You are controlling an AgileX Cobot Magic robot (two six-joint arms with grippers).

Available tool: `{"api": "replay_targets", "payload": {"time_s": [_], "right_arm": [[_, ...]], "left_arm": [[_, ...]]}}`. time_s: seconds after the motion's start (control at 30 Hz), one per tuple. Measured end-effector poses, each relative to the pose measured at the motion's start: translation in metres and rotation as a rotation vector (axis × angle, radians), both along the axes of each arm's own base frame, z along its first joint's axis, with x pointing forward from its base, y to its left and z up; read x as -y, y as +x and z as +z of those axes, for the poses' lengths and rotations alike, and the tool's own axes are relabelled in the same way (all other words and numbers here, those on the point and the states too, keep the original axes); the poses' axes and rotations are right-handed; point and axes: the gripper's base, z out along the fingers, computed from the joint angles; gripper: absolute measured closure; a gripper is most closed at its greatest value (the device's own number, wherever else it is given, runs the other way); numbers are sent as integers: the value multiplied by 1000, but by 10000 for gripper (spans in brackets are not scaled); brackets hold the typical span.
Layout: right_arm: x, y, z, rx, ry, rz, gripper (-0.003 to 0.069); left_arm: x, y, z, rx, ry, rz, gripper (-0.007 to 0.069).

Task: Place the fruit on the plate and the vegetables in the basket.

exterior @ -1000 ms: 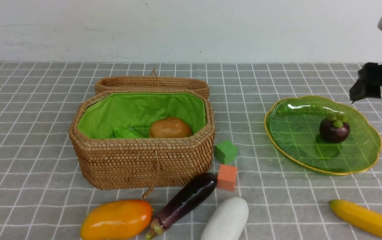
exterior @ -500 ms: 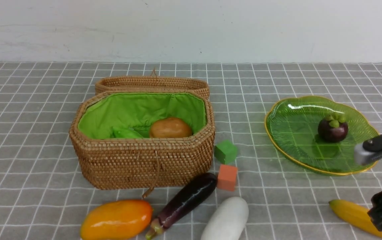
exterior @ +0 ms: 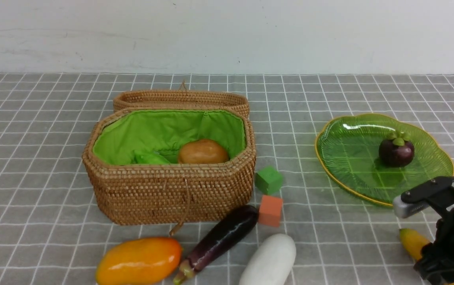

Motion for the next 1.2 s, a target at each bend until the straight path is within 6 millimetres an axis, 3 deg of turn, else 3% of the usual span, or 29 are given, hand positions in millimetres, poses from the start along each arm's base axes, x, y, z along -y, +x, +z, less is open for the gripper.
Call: {"api": "replay_targets", "payload": {"time_s": [0.07, 0.2, 0.37, 0.43, 0.47, 0.53, 0.57, 0.63, 0.7, 0.73, 0.8, 0.87, 1.07, 1.17, 1.2], "right_arm": [[-1, 1, 2, -10, 4, -6, 356], [-4, 8, 22, -7, 38, -35, 350], [-24, 25, 97, 166, 268, -17, 350], [-27, 30, 112, 218, 324, -26, 350], [-32, 41, 133, 299, 425, -59, 350], [-35, 51, 145, 357, 480, -82, 350], [-39, 68, 159, 437, 580, -134, 350], [-44, 86, 162, 479, 682, -205, 350], [-46, 109, 156, 512, 773, -298, 350], [-47, 110, 158, 520, 781, -305, 350], [-46, 139, 126, 508, 839, -458, 350], [-41, 152, 100, 487, 835, -555, 350], [-32, 166, 65, 443, 831, -697, 335], [-32, 168, 57, 425, 829, -718, 265], [-32, 168, 56, 419, 829, -721, 200]], "left_arm": [[0, 0, 0, 0, 0, 0, 386], [0, 0, 0, 0, 0, 0, 386], [0, 0, 0, 0, 0, 0, 386], [0, 0, 0, 0, 0, 0, 386], [0, 0, 0, 0, 0, 0, 386], [0, 0, 0, 0, 0, 0, 386], [0, 0, 0, 0, 0, 0, 386], [0, 0, 0, 0, 0, 0, 386], [0, 0, 0, 0, 0, 0, 386], [0, 0, 0, 0, 0, 0, 386], [0, 0, 0, 0, 0, 0, 386], [0, 0, 0, 0, 0, 0, 386], [0, 0, 0, 0, 0, 0, 386], [0, 0, 0, 0, 0, 0, 386], [0, 0, 0, 0, 0, 0, 386]]}}
